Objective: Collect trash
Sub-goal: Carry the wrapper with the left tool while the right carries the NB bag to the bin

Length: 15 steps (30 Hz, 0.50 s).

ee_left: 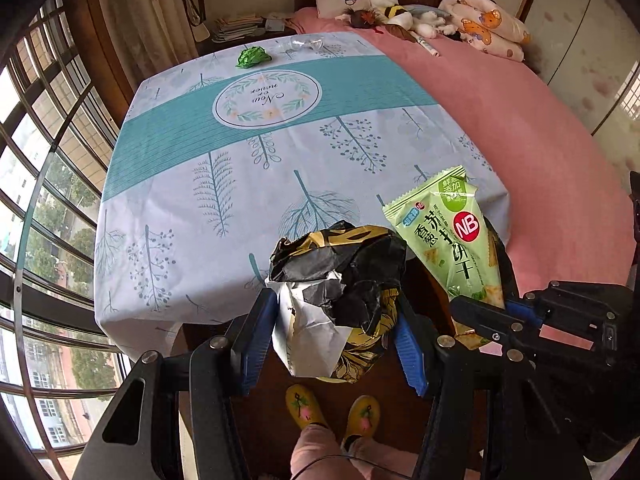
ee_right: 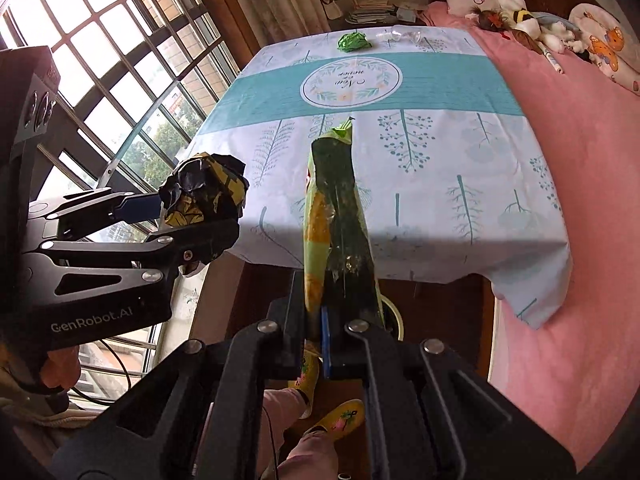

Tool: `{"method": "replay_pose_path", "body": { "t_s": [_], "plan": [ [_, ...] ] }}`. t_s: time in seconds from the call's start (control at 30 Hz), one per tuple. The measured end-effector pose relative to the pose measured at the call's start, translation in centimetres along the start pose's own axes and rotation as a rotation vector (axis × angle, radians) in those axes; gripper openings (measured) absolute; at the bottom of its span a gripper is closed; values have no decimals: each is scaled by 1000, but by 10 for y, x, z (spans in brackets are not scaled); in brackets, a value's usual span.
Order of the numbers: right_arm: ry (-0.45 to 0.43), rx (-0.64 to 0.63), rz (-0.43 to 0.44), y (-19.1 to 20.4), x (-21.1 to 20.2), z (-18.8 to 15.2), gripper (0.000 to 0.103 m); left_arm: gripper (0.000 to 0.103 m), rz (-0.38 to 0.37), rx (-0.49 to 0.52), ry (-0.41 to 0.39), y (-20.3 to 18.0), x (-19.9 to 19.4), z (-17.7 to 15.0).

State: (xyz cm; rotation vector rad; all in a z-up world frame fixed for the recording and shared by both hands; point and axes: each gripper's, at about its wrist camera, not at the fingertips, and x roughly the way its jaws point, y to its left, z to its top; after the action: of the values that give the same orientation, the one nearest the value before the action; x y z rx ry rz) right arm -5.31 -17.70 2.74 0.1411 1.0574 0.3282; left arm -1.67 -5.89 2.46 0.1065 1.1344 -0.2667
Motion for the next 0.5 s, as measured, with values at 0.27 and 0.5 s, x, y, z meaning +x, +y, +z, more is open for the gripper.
{"method": "replay_pose_path", "body": {
  "t_s": [0.27,0.5],
  "plan": [
    [102,111,-6,-14,47,-33,4,56,-29,27,85,9,57,-23],
    [203,174,-17,-28,126,-65,4,56,-50,17,148,14,139,-49]
  ]
}}
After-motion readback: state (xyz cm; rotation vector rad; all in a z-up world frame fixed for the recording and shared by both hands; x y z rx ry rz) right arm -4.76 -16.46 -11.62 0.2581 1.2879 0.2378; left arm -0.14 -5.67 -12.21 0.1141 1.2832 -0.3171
